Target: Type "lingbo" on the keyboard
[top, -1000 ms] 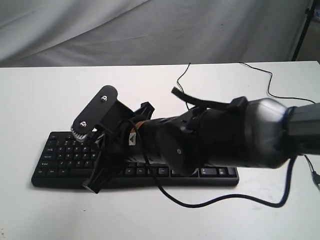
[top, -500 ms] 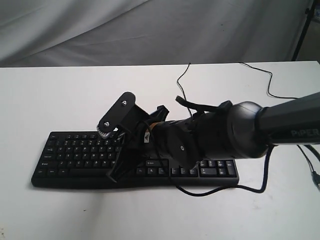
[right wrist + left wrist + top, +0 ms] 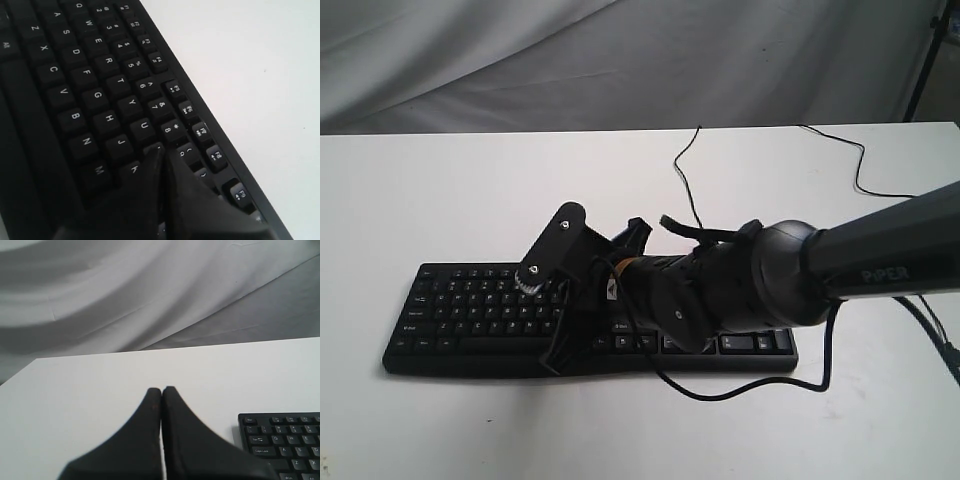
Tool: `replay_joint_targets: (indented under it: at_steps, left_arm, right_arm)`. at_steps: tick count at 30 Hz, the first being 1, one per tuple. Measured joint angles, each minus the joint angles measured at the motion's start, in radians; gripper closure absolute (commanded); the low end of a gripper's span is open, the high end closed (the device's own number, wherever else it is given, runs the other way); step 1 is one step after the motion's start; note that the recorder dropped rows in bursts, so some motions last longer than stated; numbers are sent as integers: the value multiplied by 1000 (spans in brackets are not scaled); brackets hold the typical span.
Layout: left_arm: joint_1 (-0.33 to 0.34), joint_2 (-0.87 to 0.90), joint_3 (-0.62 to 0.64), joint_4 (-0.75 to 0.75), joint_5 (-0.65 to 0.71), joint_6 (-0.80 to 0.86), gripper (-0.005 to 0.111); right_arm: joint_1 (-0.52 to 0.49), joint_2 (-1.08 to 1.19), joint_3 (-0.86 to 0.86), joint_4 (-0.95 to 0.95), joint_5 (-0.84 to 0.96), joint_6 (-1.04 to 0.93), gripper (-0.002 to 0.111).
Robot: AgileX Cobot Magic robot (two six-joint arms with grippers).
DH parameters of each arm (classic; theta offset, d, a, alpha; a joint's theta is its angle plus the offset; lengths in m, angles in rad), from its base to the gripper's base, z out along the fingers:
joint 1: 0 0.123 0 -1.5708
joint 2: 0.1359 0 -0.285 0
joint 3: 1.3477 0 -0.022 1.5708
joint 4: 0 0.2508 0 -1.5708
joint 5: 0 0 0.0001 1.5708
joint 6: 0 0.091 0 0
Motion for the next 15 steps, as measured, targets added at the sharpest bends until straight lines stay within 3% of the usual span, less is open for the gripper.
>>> replay_joint_targets:
  at_steps: [15]
  left_arm:
    - [0,0,0,0,0,0,106]
  right_arm:
    - [0,32,0,-23,-16,-2,108]
